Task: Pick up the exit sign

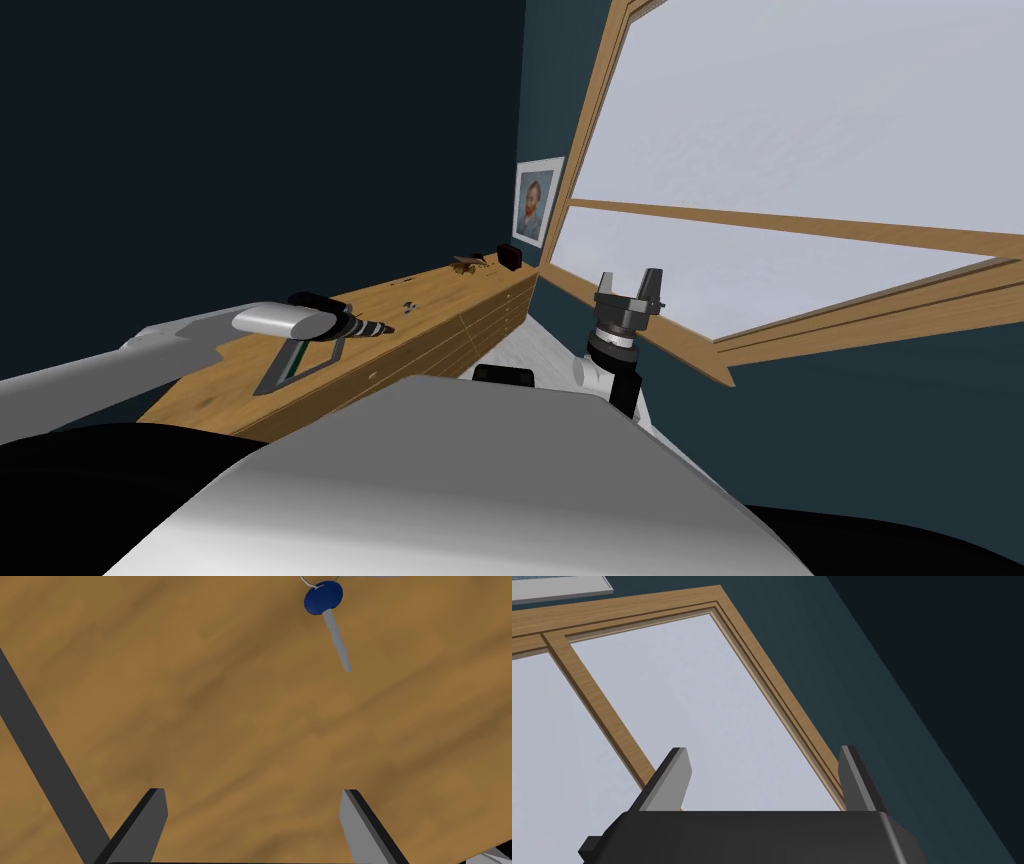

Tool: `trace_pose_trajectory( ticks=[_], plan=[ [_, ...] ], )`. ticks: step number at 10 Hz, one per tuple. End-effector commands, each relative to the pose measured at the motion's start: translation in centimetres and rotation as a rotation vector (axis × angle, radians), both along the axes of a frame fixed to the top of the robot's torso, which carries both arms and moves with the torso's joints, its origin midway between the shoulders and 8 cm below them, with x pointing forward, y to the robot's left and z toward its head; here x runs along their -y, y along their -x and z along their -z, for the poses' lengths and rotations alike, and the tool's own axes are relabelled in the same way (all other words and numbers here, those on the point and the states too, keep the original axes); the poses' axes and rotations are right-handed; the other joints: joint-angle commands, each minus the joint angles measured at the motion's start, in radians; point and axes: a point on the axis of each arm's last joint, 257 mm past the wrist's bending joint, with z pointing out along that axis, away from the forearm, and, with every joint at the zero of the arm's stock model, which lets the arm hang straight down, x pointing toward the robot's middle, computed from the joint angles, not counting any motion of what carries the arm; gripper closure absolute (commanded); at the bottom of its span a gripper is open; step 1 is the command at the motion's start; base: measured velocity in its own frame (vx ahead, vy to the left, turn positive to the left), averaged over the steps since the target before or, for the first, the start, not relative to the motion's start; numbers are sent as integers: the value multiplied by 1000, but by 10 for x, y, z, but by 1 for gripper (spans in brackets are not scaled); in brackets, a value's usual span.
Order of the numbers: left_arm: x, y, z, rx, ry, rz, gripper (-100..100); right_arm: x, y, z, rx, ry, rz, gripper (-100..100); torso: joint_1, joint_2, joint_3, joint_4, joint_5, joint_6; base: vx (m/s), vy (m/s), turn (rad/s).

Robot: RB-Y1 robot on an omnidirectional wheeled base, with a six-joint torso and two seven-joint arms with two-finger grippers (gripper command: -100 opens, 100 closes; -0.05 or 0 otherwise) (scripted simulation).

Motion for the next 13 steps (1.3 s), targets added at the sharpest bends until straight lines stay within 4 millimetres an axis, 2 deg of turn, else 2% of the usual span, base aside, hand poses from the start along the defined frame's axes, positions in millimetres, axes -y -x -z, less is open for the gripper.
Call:
trace_pose_trajectory(
  ticks=[1,2,3,4,5,6,7,8,9,10,11,12,13],
  plan=[
    [-4,8,0,-24,9,-55,-100,0,0,0,0,0,0,0,0,0,0,0,0,0,20,17,-83],
    [-4,8,0,-22,11,-64,-100,0,0,0,0,0,0,0,0,0,0,0,0,0,9,12,-18],
    [-17,24,-1,-71,16,-139,-100,0,0,0,0,0,0,0,0,1,0,0,0,0,20,19,-92],
    [-17,24,-1,-66,21,-157,-100,0,0,0,0,0,0,0,0,0,0,0,0,0,20,23,-70],
    [-28,39,-4,-110,24,-232,-100,0,0,0,0,0,0,0,1,0,0,0,0,0,24,26,-125],
    [-28,39,-4,-106,27,-247,-100,0,0,0,0,0,0,0,1,0,0,0,0,0,23,30,-58],
    [-37,53,-7,-145,28,-319,-100,0,0,0,0,0,0,0,1,0,0,0,0,-1,28,29,-107],
    [-37,53,-7,-142,31,-332,-100,0,0,0,0,0,0,0,1,-1,0,0,0,0,16,27,-47],
    [-46,67,-11,-176,31,-400,-100,0,0,0,0,0,0,0,1,0,0,0,1,0,13,34,-81],
    [-46,67,-11,-173,33,-411,-100,0,0,0,0,0,0,0,1,0,0,0,1,0,14,33,-44],
    [-53,81,-13,-203,32,-478,-100,0,0,0,0,0,0,0,1,0,0,0,1,-1,25,40,-79],
    [-53,81,-13,-201,33,-484,-100,0,0,0,0,0,0,0,2,0,0,0,1,0,18,38,-33],
    [-58,94,-15,-228,34,-547,-100,0,0,0,0,0,0,0,2,0,0,0,1,-1,14,46,-54]
  ],
)
